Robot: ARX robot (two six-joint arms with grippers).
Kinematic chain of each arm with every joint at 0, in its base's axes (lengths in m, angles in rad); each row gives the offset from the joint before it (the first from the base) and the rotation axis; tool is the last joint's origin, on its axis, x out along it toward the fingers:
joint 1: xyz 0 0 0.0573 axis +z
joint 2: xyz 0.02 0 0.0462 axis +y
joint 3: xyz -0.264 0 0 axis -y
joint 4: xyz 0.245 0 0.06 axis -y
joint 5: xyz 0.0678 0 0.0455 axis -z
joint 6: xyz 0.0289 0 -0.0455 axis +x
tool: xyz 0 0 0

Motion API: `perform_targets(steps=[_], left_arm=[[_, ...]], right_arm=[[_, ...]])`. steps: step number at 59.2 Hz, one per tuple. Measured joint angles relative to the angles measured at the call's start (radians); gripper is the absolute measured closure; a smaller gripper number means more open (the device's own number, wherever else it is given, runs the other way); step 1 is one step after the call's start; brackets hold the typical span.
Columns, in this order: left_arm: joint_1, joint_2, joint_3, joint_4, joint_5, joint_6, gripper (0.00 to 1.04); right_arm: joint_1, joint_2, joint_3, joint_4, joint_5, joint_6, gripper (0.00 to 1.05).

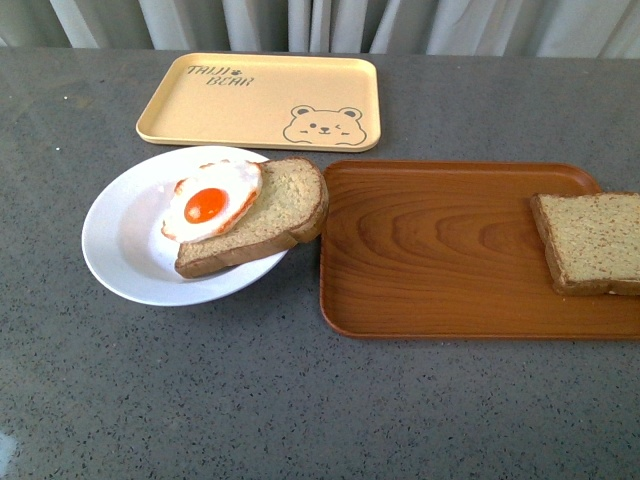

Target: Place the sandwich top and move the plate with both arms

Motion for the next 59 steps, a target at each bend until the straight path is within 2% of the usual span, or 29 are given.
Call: perform_targets(steps=[9, 21, 32, 59], left_arm=[[0.000, 0.000, 0.000, 0.000, 0.000, 0.000, 0.09], [0.000, 0.000, 0.000, 0.000, 0.000, 0.000, 0.09], [0.000, 0.000, 0.000, 0.000, 0.000, 0.000, 0.09], [0.000, 0.000, 0.000, 0.000, 0.000, 0.000, 0.09]], right_arm=[[0.031, 0.285, 0.075, 0.148, -0.007, -0.005, 0.09], [0.100, 0.496, 0.158, 0.225, 0.021, -0.003, 0.09], [0.137, 0.606, 0.212, 0.256, 0.051, 0.007, 0.09], [0.224, 0.764, 0.293, 0.325, 0.065, 0.143, 0.09]])
